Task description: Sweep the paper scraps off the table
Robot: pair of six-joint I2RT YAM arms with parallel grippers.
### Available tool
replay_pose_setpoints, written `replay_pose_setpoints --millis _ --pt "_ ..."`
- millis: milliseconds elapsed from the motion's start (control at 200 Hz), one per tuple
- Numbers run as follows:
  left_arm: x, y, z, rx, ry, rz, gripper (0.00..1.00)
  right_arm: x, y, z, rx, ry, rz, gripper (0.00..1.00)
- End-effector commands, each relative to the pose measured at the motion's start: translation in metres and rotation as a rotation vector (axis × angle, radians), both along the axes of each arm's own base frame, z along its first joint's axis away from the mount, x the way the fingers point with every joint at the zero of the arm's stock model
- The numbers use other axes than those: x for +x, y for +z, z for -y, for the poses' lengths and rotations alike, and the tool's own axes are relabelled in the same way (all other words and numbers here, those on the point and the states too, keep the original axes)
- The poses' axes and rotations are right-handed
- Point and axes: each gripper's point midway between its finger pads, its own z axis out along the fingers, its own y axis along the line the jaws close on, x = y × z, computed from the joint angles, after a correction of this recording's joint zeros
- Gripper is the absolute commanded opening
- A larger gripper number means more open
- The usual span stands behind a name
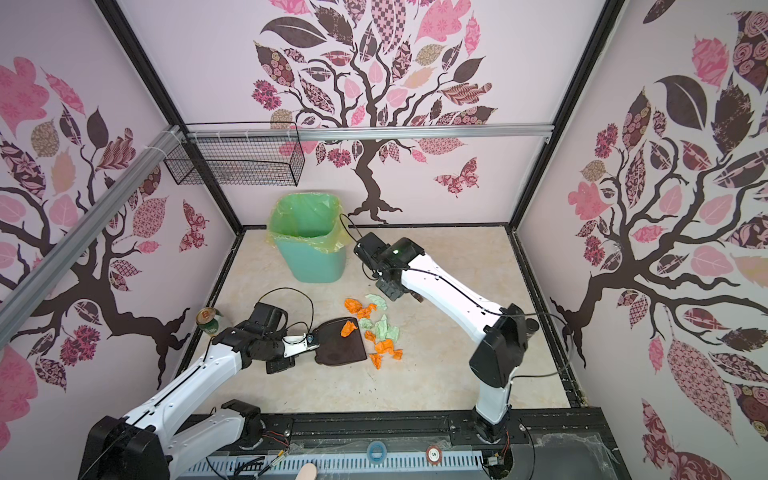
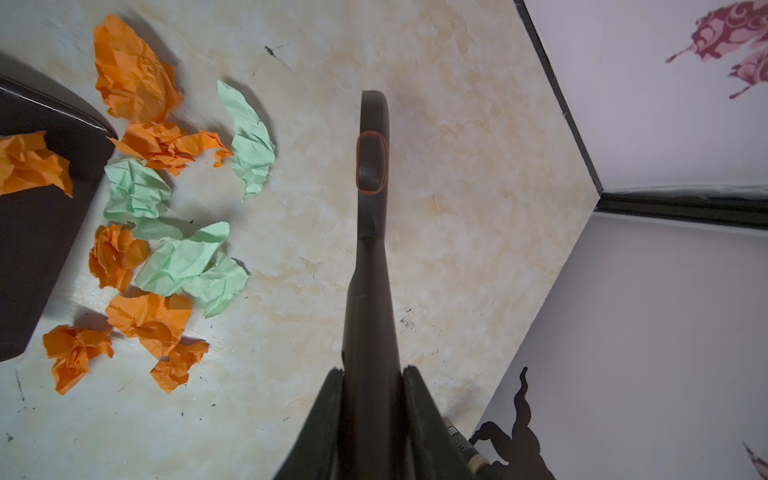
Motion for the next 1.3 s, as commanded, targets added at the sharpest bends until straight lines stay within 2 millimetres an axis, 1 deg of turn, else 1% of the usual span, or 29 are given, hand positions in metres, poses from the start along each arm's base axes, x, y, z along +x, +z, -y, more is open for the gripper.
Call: replay_pose_setpoints --millis 0,85,155,230,280,330,355,465,540,560,665,750,965,1025,1050,1195,1296 --pt "0.007 -0.001 -0.009 0.032 0.006 0.008 0.0 0.015 -0.006 -0.01 -0.053 0.05 -0.04 0.0" --pt "0.009 -0.007 -0.017 0.064 0.013 0.025 0.0 0.028 -0.009 -0.019 -0.011 0.042 -0.042 0.0" --pt "0.014 -0.01 -0.023 0.086 0.023 0.058 0.0 0.035 -0.011 -0.021 0.037 0.016 -0.062 0.0" --pt "0.021 -0.01 -0.026 0.106 0.03 0.097 0.0 0.037 -0.015 -0.024 0.072 0.004 -0.089 0.0" --pt "0.027 -0.007 -0.027 0.11 0.034 0.113 0.0 0.035 -0.024 -0.025 0.083 -0.001 -0.124 0.0" --pt "0.031 -0.005 -0.026 0.111 0.034 0.119 0.0 0.032 -0.028 -0.029 0.101 -0.002 -0.149 0.0" --pt "0.033 -0.003 -0.026 0.112 0.032 0.121 0.0 0.033 -0.023 -0.034 0.13 0.002 -0.147 0.0" --pt "0.046 0.003 -0.024 0.116 0.028 0.147 0.0 0.02 -0.032 -0.043 0.182 0.002 -0.228 0.0" --pt "0.053 0.006 -0.022 0.114 0.023 0.155 0.0 0.014 -0.034 -0.042 0.186 -0.013 -0.251 0.0" --pt "0.055 0.005 -0.021 0.113 0.02 0.152 0.0 0.01 -0.041 -0.039 0.174 -0.019 -0.273 0.0" --pt "0.061 0.003 -0.019 0.109 0.013 0.138 0.0 -0.002 -0.047 -0.04 0.156 -0.007 -0.304 0.0" --pt "0.063 0.0 -0.016 0.105 0.009 0.131 0.0 -0.012 -0.045 -0.051 0.161 0.03 -0.312 0.0" --pt "0.066 0.003 -0.012 0.083 0.012 0.124 0.0 -0.046 -0.038 -0.094 0.208 0.129 -0.345 0.0" --pt "0.065 0.002 -0.011 0.082 0.014 0.124 0.0 -0.056 -0.039 -0.102 0.211 0.14 -0.363 0.0" --pt "0.064 0.001 -0.011 0.085 0.012 0.121 0.0 -0.055 -0.031 -0.107 0.232 0.149 -0.346 0.0" --pt "0.061 -0.002 -0.012 0.089 0.013 0.112 0.0 -0.073 -0.015 -0.124 0.272 0.181 -0.339 0.0" --pt "0.061 -0.004 -0.012 0.086 0.014 0.109 0.0 -0.085 0.003 -0.134 0.315 0.208 -0.326 0.0"
